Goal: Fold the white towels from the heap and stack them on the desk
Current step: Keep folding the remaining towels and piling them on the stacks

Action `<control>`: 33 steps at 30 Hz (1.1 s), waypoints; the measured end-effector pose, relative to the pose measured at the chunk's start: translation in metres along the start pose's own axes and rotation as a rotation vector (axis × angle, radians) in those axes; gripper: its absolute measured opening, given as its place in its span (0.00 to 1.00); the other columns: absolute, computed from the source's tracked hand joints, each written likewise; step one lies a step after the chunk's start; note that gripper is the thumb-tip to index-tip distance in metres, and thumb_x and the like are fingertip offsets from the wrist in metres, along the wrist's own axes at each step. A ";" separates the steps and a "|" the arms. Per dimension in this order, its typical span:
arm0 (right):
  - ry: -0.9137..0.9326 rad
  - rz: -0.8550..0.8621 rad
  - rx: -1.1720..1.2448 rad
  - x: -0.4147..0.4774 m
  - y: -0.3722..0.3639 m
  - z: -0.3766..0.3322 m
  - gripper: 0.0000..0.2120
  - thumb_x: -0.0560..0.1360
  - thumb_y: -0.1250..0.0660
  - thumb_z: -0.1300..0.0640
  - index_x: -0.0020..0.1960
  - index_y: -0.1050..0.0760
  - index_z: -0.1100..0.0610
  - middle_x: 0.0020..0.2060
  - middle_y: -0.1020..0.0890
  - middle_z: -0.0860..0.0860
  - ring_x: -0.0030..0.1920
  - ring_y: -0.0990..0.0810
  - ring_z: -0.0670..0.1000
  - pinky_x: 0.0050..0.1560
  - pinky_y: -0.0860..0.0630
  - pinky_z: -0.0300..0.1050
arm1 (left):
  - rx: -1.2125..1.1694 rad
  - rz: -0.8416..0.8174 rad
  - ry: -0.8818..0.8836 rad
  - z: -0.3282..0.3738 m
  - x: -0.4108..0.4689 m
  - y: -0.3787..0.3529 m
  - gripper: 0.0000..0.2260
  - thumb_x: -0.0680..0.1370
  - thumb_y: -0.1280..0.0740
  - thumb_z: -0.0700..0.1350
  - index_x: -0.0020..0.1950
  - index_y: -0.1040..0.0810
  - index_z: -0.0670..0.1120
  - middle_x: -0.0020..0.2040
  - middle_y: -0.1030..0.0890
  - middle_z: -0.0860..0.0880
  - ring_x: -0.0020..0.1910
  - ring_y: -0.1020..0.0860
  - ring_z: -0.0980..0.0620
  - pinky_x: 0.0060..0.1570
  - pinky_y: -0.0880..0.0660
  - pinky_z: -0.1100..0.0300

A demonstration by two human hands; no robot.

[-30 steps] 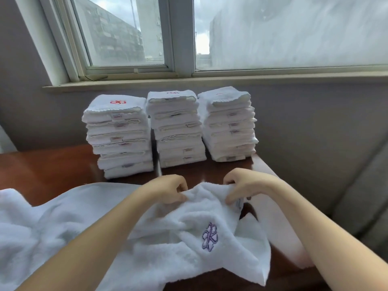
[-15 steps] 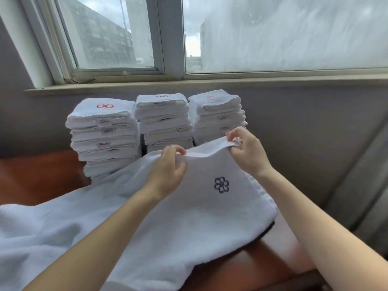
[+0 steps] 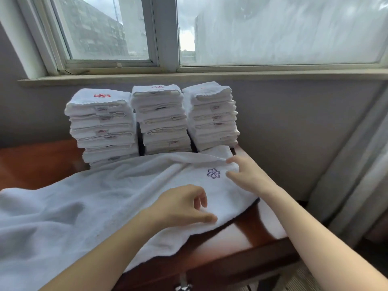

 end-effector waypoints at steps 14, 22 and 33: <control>0.253 0.338 0.118 -0.089 0.031 -0.031 0.07 0.67 0.35 0.60 0.36 0.24 0.48 0.32 0.18 0.43 0.34 0.20 0.46 0.39 0.23 0.46 | -0.086 0.064 0.157 -0.011 0.002 0.011 0.09 0.83 0.41 0.51 0.51 0.26 0.48 0.51 0.22 0.50 0.53 0.25 0.49 0.54 0.29 0.55; 0.401 0.159 -0.194 -0.082 -0.008 -0.036 0.14 0.69 0.31 0.54 0.54 0.21 0.46 0.54 0.19 0.42 0.58 0.24 0.46 0.54 0.25 0.45 | -0.269 0.201 0.360 -0.049 0.010 0.005 0.06 0.80 0.38 0.49 0.54 0.33 0.49 0.48 0.25 0.52 0.48 0.25 0.50 0.48 0.30 0.56; 0.202 0.007 -0.170 -0.047 -0.030 -0.022 0.18 0.72 0.36 0.57 0.59 0.20 0.45 0.60 0.20 0.42 0.63 0.26 0.46 0.62 0.30 0.43 | -0.223 0.080 0.164 -0.034 0.000 0.000 0.14 0.70 0.26 0.56 0.52 0.22 0.56 0.56 0.23 0.58 0.58 0.26 0.59 0.61 0.29 0.58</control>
Point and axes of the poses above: each hand's wrist, its own x-axis towards the middle knuckle, its own y-axis out of the back of the hand, z = x × y, the point moved 7 cm from there along x, towards the middle knuckle
